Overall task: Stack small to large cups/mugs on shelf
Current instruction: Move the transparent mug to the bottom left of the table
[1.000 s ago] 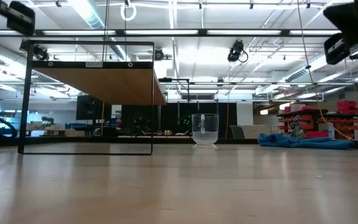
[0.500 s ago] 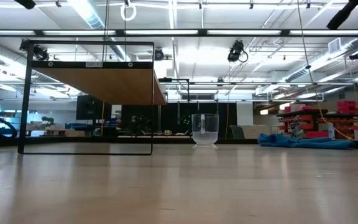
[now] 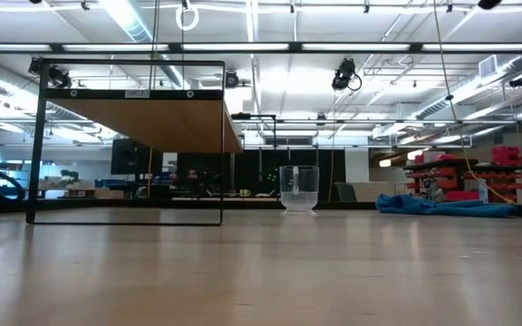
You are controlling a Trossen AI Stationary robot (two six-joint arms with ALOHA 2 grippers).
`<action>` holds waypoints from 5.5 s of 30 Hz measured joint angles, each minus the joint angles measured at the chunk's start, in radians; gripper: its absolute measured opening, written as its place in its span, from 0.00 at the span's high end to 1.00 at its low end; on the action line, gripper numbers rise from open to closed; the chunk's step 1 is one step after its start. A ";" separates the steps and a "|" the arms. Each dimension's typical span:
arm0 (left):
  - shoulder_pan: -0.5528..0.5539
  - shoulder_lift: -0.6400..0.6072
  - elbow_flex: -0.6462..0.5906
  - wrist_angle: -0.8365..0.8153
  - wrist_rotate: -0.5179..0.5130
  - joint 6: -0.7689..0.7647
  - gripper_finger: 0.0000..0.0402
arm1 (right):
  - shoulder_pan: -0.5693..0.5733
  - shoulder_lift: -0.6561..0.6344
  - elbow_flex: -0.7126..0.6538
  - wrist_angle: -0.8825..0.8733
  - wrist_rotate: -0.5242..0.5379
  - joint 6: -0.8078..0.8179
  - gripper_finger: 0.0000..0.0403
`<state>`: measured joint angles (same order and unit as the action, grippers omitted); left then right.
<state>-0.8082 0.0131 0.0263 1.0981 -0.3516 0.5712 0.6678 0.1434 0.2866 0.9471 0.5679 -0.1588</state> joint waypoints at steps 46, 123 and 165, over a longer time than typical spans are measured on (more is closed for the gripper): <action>-0.098 0.000 0.575 -0.660 -0.550 0.057 0.91 | -0.083 0.567 0.893 -1.571 0.104 0.758 0.96; -0.105 -0.001 0.576 -0.723 -1.020 0.067 0.90 | -1.142 1.801 1.417 -2.064 -0.618 0.498 0.93; -0.105 -0.001 0.576 -0.759 -1.044 0.060 0.92 | -1.130 1.842 1.307 -1.920 -0.613 0.540 0.76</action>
<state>-0.9133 0.0124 0.6022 0.3389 -1.3952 0.6312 -0.4619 1.9858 1.5932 -0.9726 -0.0452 0.3817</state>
